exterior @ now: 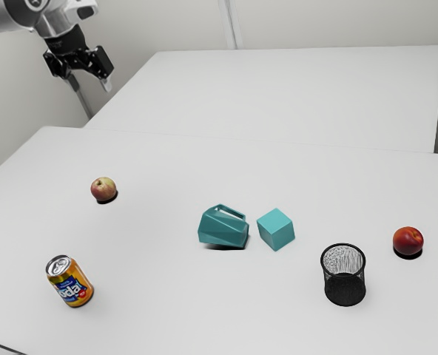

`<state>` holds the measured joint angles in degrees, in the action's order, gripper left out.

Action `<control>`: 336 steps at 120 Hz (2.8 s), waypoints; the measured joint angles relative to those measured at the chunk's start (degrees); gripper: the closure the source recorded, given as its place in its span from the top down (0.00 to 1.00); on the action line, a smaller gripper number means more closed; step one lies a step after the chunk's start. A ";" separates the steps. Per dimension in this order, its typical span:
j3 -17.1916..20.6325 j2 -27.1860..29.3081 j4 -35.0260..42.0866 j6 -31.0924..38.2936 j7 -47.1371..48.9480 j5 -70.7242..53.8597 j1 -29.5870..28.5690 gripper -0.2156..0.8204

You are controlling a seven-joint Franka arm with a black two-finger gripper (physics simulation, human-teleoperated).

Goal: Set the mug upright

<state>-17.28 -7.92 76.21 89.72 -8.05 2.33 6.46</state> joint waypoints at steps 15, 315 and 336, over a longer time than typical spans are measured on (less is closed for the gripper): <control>0.14 1.75 2.46 -0.37 -1.00 1.29 0.81 0.78; -1.32 -5.59 27.59 28.79 -31.59 3.53 8.57 0.04; -1.17 -8.95 27.64 34.00 -23.90 3.33 9.71 0.04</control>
<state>-18.45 -16.88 103.85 123.73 -31.95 5.66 16.17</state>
